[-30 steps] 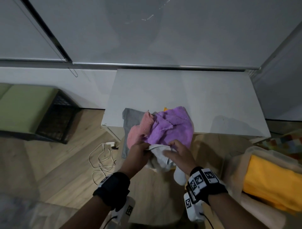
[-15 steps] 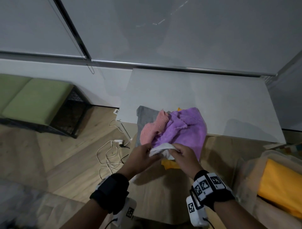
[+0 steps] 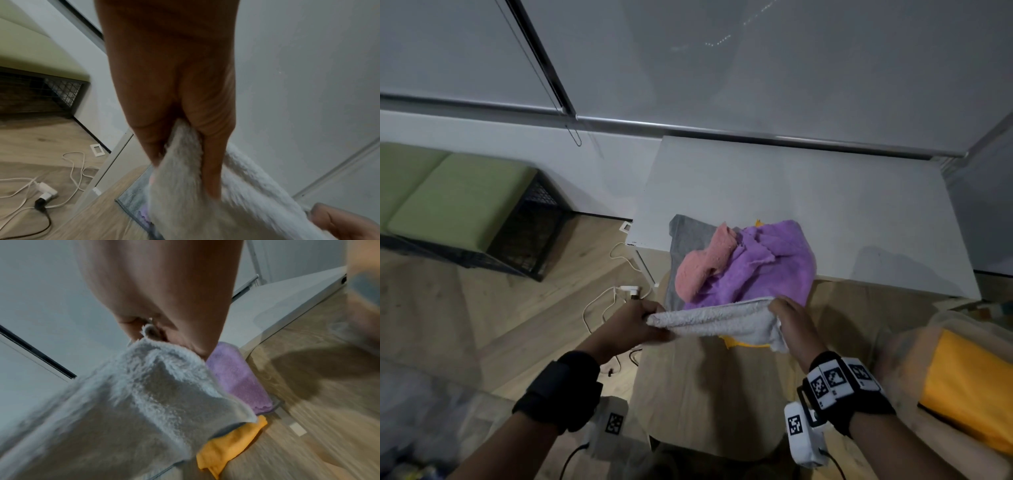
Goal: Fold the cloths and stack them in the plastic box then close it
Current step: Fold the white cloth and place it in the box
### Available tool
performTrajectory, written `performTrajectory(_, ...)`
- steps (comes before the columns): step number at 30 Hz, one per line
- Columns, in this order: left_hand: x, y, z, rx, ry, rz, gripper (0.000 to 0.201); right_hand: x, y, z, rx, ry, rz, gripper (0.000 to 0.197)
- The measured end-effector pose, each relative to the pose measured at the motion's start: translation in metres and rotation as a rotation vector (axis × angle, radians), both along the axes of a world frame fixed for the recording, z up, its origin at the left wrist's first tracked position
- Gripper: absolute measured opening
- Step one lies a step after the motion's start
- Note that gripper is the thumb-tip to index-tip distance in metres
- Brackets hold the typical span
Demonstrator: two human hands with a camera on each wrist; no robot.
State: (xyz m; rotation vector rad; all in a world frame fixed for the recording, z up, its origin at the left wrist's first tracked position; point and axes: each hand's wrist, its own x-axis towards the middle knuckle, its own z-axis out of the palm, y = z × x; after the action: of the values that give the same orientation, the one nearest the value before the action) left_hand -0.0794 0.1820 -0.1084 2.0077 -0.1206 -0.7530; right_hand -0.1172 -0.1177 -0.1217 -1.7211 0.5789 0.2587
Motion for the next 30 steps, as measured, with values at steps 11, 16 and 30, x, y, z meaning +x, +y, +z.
performTrajectory(11, -0.016, -0.012, -0.045, 0.512, 0.088, -0.431, 0.017, -0.041, -0.017, -0.040, -0.197, 0.466, 0.510, 0.013)
performTrajectory(16, -0.026, -0.033, -0.089, 0.487, -0.171, -0.071, 0.019, -0.061, -0.019, -0.090, -0.402, 0.398, 0.368, 0.011)
performTrajectory(30, -0.016, -0.013, -0.121, 0.435, -0.264, -0.021, 0.036, -0.078, -0.027, -0.112, -0.379, 0.274, 0.372, 0.016)
